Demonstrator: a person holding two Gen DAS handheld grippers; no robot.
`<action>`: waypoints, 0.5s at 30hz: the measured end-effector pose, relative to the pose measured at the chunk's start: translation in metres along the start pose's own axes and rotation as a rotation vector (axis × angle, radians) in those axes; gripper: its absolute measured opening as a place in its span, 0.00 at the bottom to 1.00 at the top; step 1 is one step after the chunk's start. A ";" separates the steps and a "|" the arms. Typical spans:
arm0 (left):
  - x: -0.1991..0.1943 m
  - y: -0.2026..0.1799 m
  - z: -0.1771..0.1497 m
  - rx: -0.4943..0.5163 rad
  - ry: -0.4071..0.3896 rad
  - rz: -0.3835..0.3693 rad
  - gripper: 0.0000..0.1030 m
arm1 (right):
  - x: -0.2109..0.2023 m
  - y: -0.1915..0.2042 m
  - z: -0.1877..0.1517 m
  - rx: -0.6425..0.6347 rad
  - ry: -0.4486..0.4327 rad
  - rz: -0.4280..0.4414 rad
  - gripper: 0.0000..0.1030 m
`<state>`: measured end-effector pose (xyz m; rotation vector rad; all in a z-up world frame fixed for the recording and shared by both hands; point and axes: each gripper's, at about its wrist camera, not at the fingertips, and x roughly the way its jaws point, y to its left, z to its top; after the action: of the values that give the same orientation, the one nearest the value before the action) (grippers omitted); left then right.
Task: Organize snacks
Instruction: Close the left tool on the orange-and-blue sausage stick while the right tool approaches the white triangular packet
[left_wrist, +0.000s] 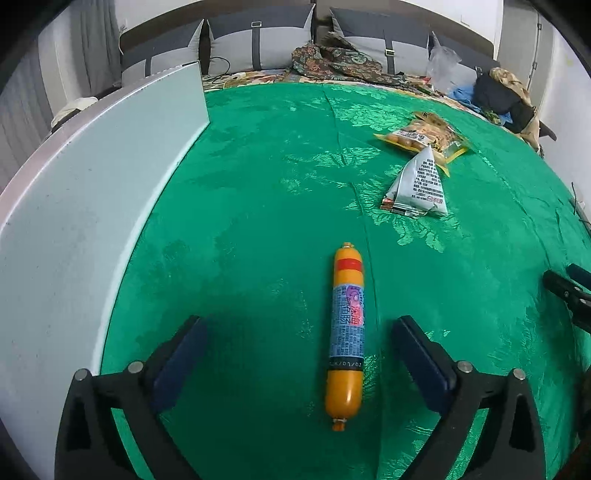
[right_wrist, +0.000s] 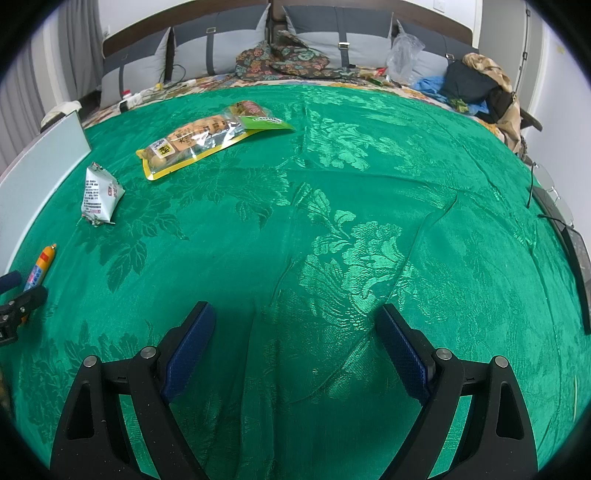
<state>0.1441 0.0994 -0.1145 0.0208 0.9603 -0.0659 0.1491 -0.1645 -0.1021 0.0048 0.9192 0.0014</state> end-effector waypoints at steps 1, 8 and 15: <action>0.001 0.001 0.000 -0.003 0.001 0.000 0.99 | 0.000 0.000 0.000 0.000 0.000 0.000 0.89; 0.001 0.000 -0.001 -0.005 -0.002 0.003 1.00 | 0.000 -0.001 0.000 0.000 0.000 0.001 0.89; 0.002 -0.001 0.001 -0.001 0.010 0.008 1.00 | 0.000 0.000 0.000 0.000 0.000 0.001 0.89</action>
<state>0.1457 0.0986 -0.1159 0.0240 0.9704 -0.0576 0.1491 -0.1650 -0.1021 0.0058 0.9192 0.0022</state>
